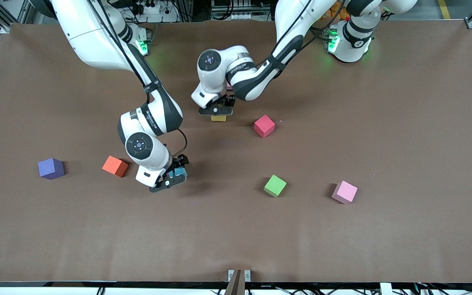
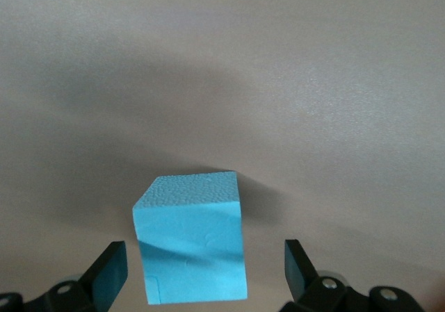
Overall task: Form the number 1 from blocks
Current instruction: 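Lower the yellow cube at table center and open the left gripper, then grasp the light pink cube near center with the left gripper, then set the light pink cube against the yellow cube with the left gripper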
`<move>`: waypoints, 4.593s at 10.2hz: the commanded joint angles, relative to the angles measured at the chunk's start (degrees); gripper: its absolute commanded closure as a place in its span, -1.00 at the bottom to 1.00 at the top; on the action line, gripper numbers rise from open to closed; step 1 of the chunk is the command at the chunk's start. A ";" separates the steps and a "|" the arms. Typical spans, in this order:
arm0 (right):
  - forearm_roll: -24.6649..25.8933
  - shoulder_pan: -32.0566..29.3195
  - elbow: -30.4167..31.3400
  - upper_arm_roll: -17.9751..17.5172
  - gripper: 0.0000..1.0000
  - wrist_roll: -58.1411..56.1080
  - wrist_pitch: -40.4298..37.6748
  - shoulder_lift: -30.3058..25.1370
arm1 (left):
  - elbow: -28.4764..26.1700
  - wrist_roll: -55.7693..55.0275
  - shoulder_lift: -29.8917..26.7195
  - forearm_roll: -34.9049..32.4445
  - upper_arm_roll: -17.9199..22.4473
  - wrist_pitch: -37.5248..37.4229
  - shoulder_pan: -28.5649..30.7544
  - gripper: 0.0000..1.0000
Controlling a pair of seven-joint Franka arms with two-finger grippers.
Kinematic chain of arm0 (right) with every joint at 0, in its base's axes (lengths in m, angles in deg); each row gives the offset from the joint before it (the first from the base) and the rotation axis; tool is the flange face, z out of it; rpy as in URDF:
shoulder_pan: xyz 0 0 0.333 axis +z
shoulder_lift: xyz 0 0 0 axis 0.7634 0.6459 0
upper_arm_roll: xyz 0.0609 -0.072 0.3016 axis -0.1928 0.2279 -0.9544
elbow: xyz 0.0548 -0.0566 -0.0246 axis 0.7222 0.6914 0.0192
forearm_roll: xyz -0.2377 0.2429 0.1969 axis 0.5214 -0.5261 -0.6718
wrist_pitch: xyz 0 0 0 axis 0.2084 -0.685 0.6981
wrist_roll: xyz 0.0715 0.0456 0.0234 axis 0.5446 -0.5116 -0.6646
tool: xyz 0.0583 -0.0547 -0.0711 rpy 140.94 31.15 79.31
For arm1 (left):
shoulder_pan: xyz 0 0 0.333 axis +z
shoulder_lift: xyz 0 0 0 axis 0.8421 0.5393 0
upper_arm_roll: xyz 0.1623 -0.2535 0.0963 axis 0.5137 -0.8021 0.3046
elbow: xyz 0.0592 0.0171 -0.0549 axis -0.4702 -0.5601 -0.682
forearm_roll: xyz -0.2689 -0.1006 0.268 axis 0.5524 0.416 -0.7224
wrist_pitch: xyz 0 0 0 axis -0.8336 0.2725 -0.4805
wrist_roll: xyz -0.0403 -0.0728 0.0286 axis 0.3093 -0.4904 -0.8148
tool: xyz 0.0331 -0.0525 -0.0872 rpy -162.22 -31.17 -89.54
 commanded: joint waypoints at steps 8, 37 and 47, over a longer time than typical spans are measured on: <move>-1.72 -0.67 0.44 0.39 -0.63 -1.13 0.40 1.47 | 5.66 -0.26 1.75 -2.71 4.92 -0.75 -4.12 -1.00; -11.74 4.60 5.80 3.03 -0.06 29.98 2.15 -7.59 | -17.22 -11.77 -12.34 7.51 -1.93 4.62 -3.59 1.00; -11.47 5.48 4.40 7.07 -0.08 21.02 3.64 -5.22 | -5.59 -4.92 -4.50 -0.42 -1.84 -0.14 -3.41 1.00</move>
